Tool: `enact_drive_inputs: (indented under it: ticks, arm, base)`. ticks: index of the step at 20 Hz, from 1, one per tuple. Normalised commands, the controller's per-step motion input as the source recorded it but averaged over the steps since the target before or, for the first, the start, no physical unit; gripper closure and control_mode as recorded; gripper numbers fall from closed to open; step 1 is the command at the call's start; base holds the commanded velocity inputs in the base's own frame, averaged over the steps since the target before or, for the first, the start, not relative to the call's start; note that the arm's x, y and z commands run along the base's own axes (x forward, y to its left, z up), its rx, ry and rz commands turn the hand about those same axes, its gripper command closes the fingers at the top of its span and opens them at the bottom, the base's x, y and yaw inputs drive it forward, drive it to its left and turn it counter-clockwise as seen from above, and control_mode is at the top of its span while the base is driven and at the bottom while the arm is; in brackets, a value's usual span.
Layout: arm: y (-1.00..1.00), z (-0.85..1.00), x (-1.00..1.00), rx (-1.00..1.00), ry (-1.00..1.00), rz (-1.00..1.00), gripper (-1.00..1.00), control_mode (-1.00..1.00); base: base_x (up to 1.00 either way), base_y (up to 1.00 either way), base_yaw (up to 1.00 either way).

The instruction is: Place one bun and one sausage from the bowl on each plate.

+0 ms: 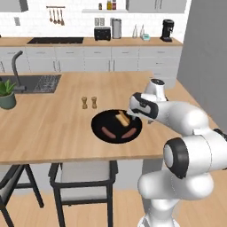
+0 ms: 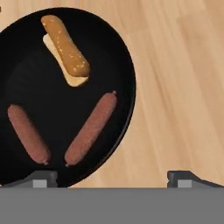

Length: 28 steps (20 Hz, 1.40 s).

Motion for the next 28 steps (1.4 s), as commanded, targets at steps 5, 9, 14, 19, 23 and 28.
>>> enact_drive_inputs:
  ticks: [5, 9, 14, 19, 23, 28]
  arm:
    - [0.0, 0.0, 0.0, 0.0, 0.0, 0.0, -1.0, 1.0]
    - [-0.06, -0.08, 0.5, -0.04, 0.0, 0.03, -1.0, -1.0]
    - [-0.2, -0.46, 0.96, -0.2, 0.06, 0.07, -1.0, -1.0]
    - [0.04, -0.28, 0.38, -0.1, 0.04, 0.08, -1.0, -1.0]
    - [0.01, -0.28, 0.45, -0.01, 0.0, 0.0, -1.0, -1.0]
    - [0.0, -0.3, 0.09, -0.05, 0.04, 0.0, -1.0, -1.0]
  base:
    - [0.5, -0.14, 0.08]
    - [0.34, -0.02, 0.0]
    - [0.0, 0.0, 0.0]
    - [0.0, 0.0, 0.0]
    - [0.0, 0.0, 0.0]
    - [0.0, 0.0, 0.0]
